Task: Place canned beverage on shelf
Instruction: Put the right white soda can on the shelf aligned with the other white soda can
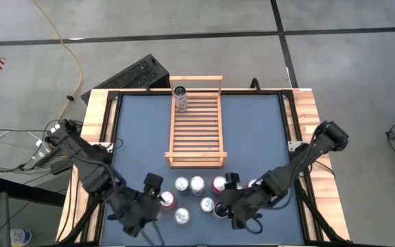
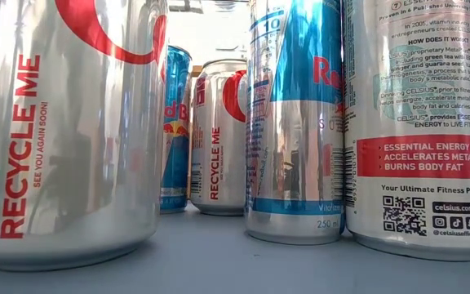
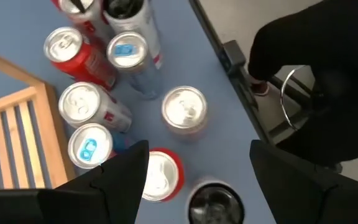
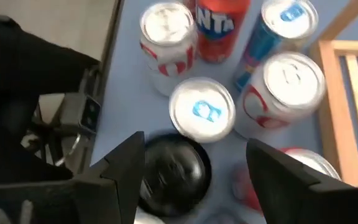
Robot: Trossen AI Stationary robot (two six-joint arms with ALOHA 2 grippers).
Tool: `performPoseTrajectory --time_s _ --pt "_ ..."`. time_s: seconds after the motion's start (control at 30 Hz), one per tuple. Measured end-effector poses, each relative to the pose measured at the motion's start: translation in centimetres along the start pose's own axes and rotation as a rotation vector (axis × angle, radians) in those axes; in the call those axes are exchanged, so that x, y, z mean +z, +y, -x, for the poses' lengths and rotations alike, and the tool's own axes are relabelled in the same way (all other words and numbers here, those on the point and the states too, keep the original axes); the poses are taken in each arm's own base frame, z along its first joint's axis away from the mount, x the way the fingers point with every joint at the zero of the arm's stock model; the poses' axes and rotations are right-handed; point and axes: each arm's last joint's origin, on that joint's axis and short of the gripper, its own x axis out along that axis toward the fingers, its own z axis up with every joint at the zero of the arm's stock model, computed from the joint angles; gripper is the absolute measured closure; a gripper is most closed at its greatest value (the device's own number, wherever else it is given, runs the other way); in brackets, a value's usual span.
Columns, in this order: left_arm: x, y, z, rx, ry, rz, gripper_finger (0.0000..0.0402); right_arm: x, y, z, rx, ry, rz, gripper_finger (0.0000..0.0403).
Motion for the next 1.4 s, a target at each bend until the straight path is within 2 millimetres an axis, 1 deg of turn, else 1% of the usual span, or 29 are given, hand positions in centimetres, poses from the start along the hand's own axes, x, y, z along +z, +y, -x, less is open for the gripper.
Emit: performPoseTrajectory --time_s 0.13,0.3,0.47,0.8,1.2,1.4 --pt "-0.6 -1.3 0.6 0.017 0.005 -0.05 0.0134 1.2 1.3 -1.3 0.02 0.016 0.013 0.0141" --pt "-1.0 -2.2 1.2 0.069 -0.011 -0.083 0.0134 2.5 2.0 -1.6 -0.02 0.096 0.056 0.0136" --pt "-1.2 -2.5 1.4 0.088 -0.01 -0.109 0.0134 2.3 2.1 -2.2 -0.088 0.217 0.044 0.0136" --pt "-1.2 -2.6 1.4 0.087 -0.008 -0.115 0.0134 1.6 1.8 -2.4 -0.122 0.306 -0.027 0.0136" --pt "-1.2 -2.5 1.4 0.109 -0.015 -0.116 0.0134 1.5 1.9 -2.4 -0.105 0.321 -0.069 0.0137" --pt "-1.2 -2.5 1.4 0.109 -0.015 -0.111 0.0134 1.0 1.7 -2.9 -0.124 0.334 -0.112 0.0144"
